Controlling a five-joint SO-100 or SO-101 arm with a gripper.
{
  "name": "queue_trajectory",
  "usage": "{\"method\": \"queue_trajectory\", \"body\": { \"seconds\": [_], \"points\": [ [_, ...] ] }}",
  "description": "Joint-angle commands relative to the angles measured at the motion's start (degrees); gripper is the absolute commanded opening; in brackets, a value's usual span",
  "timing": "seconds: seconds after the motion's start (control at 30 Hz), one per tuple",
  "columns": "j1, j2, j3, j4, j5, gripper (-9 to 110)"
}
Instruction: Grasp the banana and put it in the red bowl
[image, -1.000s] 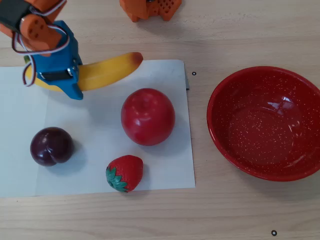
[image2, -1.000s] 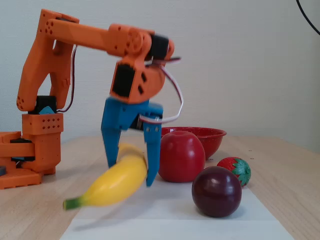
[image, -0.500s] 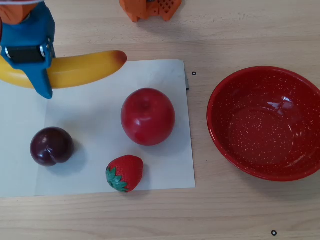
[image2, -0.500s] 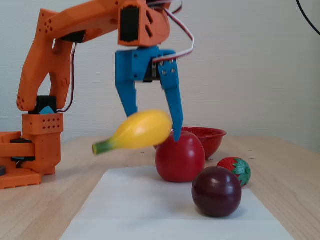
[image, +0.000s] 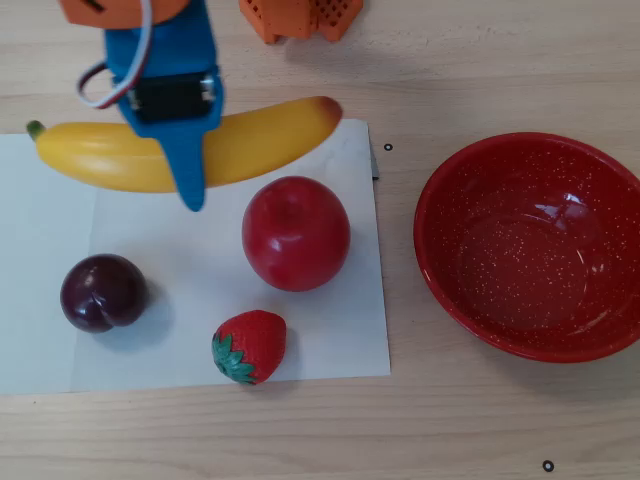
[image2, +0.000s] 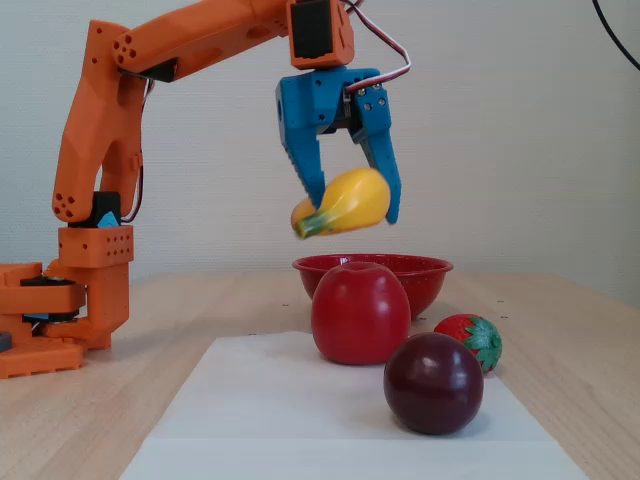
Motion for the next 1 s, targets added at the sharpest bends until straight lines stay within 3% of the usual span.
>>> {"method": "queue_trajectory", "body": {
  "seconds": [0.0,0.67,0.97],
  "points": [
    [5.1,11.6,-8.3,8.0,-3.3,0],
    [41.1,10.9,-9.6,6.9,-23.5,0],
    [48.1,8.3,-0.5,-6.9,-28.8,0]
  ]
}}
